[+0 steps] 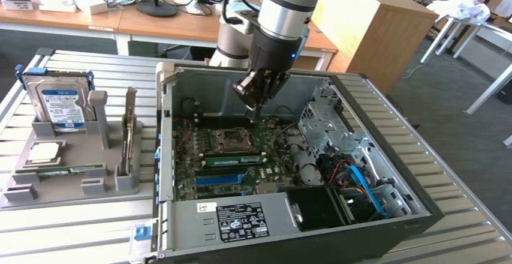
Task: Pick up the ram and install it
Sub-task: 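Press down the ram until it locks into place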
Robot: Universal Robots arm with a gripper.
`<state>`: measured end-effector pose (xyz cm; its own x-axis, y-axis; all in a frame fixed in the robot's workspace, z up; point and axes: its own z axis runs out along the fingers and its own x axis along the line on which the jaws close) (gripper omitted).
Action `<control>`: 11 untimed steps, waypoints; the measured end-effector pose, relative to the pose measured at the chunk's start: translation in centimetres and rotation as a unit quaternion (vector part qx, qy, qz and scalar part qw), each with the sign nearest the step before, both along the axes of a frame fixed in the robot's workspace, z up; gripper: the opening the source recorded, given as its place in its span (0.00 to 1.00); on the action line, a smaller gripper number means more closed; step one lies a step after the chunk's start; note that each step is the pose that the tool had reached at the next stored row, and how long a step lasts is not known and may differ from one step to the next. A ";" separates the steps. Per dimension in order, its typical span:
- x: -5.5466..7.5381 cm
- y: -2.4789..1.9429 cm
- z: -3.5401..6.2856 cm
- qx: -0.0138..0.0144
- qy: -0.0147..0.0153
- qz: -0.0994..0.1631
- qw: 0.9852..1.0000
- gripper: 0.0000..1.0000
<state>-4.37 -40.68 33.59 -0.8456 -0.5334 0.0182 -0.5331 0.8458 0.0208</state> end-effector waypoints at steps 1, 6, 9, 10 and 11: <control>0.0 0.00 -0.01 0.000 0.000 -0.009 1.000 0.10; 0.0 0.00 -0.06 0.000 0.000 -0.055 0.999 0.10; 0.0 0.00 -0.09 0.000 0.000 -0.088 0.996 0.10; 0.0 0.00 -0.11 0.000 0.000 -0.097 0.995 0.10; 0.0 0.00 -0.11 0.000 0.000 -0.107 0.994 0.10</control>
